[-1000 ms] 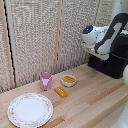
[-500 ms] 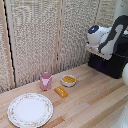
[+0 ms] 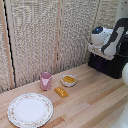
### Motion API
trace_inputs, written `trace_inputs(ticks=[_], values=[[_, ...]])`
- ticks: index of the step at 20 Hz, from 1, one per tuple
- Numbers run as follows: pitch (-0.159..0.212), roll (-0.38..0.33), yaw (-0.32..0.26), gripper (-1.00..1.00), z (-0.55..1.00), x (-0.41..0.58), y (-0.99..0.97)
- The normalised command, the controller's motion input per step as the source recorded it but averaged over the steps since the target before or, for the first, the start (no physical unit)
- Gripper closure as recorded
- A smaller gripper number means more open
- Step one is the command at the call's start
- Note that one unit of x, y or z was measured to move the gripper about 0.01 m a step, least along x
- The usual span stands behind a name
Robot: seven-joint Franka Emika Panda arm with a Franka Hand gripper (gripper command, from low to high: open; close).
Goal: Carefully navigate your gripper to the air fryer's handle. Confidently seize the handle using your gripper. Gradually bring the handle toward yourself to access the air fryer.
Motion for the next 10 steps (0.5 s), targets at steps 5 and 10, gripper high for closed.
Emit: trace_inputs(ticks=[5,10], values=[[0.021,0.017,-0.089,1.00,0.15,0.002,0.04],[0.104,0.031,-0.122,1.00,0.52,-0.005,0.07]])
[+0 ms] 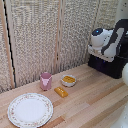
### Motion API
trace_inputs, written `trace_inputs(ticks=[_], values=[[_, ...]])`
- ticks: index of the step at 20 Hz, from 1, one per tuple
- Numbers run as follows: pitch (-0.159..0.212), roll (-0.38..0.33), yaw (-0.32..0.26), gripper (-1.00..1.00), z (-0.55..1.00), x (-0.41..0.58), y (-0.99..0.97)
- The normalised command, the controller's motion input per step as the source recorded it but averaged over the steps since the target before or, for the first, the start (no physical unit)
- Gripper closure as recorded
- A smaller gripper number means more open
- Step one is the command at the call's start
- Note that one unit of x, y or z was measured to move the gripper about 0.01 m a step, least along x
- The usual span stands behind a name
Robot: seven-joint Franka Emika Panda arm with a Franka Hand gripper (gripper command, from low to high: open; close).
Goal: Carefully navigate your gripper to the air fryer's handle. Confidently seize the handle using your gripper. Gradually bring the handle toward yourself to access the air fryer.
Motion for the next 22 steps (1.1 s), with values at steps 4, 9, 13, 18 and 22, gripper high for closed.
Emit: trace_inputs(ticks=[4,9,13,18,22], values=[[0.148,0.023,-0.161,1.00,0.53,-0.003,0.06],[0.121,0.171,-0.179,1.00,0.22,-0.021,0.12],[0.138,0.261,-0.190,1.00,0.09,0.009,0.13],[0.132,0.293,-0.196,1.00,0.08,0.065,0.16],[0.066,0.279,-0.205,1.00,0.16,0.004,0.21]])
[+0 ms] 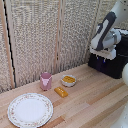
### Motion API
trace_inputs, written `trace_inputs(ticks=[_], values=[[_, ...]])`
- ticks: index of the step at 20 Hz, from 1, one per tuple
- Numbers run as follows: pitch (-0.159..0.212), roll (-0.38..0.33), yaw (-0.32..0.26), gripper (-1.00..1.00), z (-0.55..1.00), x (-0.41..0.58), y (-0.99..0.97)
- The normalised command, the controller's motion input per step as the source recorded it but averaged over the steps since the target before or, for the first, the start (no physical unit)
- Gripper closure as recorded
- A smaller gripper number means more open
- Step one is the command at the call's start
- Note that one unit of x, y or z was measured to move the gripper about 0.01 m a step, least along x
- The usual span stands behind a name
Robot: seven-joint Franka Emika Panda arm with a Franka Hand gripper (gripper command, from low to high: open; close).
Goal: Carefully navigate your gripper to the air fryer's handle. Confidently seize the handle using your gripper. Gradually bring the handle toward yourself to access the air fryer.
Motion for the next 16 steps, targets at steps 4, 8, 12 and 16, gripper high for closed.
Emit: trace_inputs(ticks=[4,8,12,16], values=[[0.027,0.242,-0.205,1.00,0.14,0.000,0.30],[-0.014,0.193,-0.186,1.00,0.16,-0.087,0.46],[-0.051,0.143,-0.158,1.00,0.12,-0.110,0.62],[-0.042,0.147,-0.139,1.00,0.10,-0.113,0.66]])
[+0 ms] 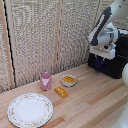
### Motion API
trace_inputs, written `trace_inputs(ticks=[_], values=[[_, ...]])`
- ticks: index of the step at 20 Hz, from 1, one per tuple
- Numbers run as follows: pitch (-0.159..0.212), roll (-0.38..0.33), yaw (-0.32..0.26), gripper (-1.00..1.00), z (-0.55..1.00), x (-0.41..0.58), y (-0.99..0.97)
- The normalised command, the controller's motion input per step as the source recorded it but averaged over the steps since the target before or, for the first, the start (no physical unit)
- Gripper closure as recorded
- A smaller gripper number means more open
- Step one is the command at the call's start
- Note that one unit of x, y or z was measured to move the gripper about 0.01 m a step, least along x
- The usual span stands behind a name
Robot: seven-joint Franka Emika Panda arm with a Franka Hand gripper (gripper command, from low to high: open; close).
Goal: Carefully navigate your gripper to the air fryer's handle. Confidently seize the handle using your gripper. Gradually bring the handle toward yourself to access the air fryer.
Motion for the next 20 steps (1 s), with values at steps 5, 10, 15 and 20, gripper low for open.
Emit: trace_inputs(ticks=[5,10,15,20], values=[[-0.020,0.130,-0.150,1.00,0.03,-0.047,0.66],[-0.015,0.064,-0.124,1.00,-0.11,-0.038,0.77],[-0.082,0.018,-0.099,1.00,-0.20,-0.102,0.84],[-0.095,0.011,-0.086,1.00,-0.23,-0.131,0.87]])
